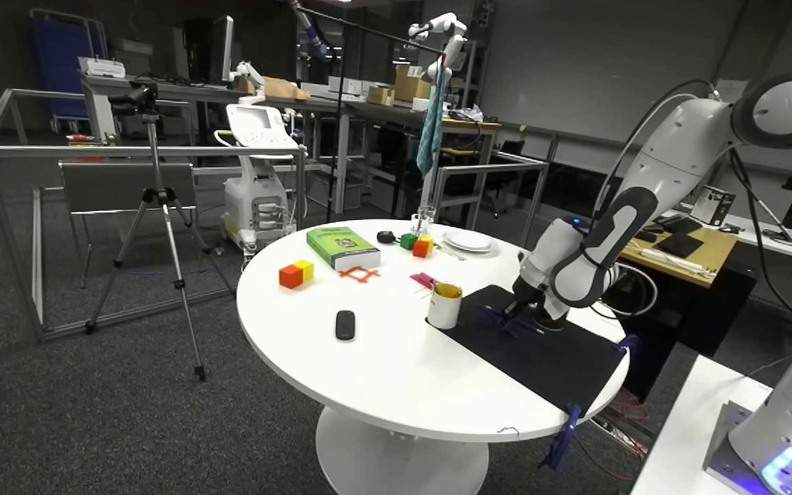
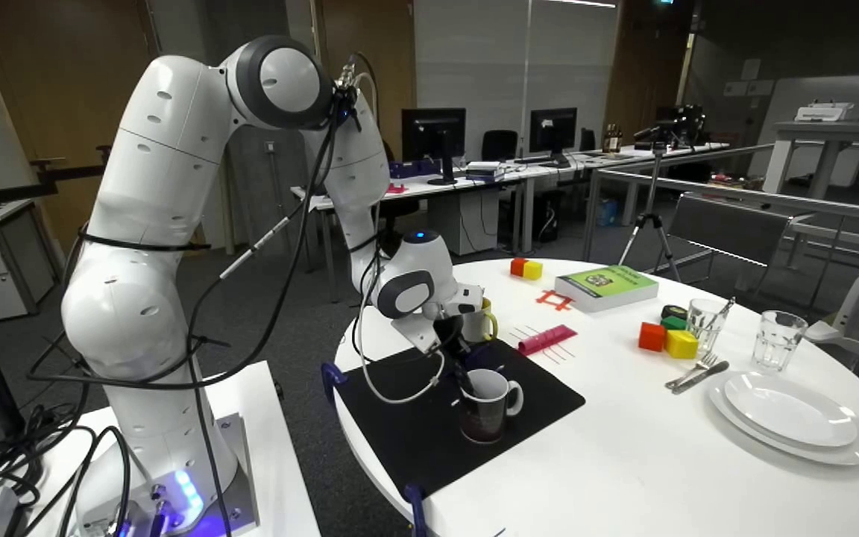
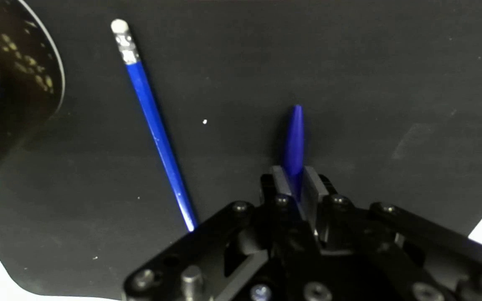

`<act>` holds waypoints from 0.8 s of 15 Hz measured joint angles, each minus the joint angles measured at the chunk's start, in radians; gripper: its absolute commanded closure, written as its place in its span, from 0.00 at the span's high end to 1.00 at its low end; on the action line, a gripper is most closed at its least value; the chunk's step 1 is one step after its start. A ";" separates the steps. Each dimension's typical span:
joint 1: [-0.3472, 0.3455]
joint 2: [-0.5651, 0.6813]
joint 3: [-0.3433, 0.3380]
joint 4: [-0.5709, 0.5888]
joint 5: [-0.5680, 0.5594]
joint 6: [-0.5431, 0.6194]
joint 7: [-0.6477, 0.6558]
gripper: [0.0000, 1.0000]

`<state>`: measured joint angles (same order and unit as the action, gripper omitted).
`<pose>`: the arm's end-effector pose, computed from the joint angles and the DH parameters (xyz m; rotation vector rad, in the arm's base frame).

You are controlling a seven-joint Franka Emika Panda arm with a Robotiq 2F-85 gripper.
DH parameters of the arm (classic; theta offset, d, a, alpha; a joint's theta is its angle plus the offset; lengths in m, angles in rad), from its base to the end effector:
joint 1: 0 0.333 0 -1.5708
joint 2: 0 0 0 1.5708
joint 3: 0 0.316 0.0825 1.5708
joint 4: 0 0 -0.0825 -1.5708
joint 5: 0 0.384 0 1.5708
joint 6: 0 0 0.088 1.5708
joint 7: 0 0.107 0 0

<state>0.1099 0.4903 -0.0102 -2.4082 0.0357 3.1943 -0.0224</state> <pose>0.5072 0.0471 0.1434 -3.0942 -0.1364 -0.4613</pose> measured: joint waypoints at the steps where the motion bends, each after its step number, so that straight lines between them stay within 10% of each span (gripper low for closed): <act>1: 0.007 0.000 0.000 -0.001 0.000 0.010 0.000 0.03; 12: 0.086 -0.005 0.014 -0.001 0.000 0.125 0.001 0.03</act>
<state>0.1964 0.4857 0.0041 -2.4094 0.0361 3.3189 -0.0218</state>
